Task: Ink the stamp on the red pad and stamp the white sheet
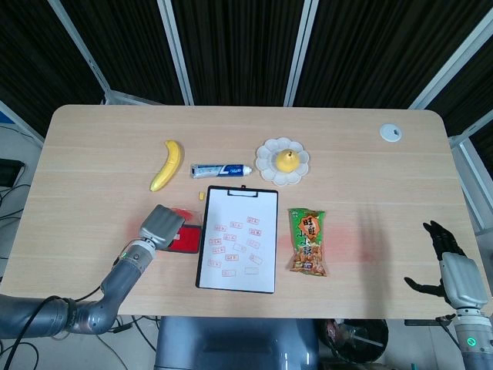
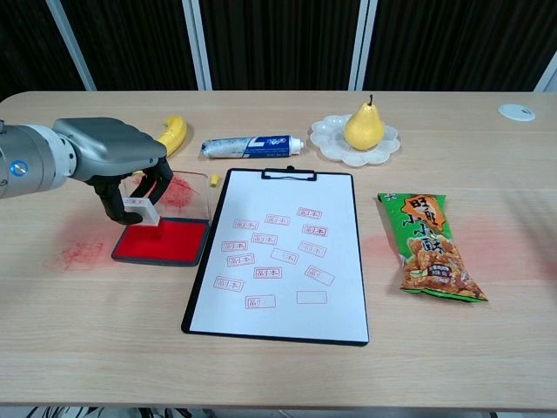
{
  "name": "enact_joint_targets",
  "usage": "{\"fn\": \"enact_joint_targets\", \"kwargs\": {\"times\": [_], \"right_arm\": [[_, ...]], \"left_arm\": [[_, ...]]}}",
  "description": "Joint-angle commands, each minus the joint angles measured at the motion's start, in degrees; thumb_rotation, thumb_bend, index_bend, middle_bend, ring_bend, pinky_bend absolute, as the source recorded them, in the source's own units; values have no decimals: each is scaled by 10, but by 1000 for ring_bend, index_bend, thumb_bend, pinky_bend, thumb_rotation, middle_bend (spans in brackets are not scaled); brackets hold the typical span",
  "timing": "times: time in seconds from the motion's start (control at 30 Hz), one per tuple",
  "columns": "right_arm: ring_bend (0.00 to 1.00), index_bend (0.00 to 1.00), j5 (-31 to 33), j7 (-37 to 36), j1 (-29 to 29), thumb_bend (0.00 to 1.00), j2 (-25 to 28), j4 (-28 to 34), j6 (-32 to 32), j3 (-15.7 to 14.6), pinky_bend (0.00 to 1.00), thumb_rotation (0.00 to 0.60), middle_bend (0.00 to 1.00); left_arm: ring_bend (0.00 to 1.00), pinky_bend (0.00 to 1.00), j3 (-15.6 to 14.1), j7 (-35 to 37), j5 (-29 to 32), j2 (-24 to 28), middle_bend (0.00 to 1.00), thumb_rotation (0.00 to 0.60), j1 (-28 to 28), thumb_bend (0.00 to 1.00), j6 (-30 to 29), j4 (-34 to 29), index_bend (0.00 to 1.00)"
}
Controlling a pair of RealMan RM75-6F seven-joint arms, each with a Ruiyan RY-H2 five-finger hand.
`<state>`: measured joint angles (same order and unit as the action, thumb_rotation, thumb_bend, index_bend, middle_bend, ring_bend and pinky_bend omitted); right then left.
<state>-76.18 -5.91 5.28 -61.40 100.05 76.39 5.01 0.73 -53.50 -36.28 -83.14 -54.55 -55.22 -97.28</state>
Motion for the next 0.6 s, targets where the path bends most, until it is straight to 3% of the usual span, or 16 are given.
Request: {"fn": "enact_joint_targets", "kwargs": {"times": [0.03,0.6], "right_arm": [[0,58,2,-1,0,35,1,1,-1,0,220,600,0],[0,58,2,-7,2,35,3,2,-7,0,220,600,0]], "left_arm": [[880,1000,-1,-4,16,-4,851,600,-10,633,5,3,795],[881,1000,-25,-13,53,-34,851,600,-33,634,8,31,795]]}}
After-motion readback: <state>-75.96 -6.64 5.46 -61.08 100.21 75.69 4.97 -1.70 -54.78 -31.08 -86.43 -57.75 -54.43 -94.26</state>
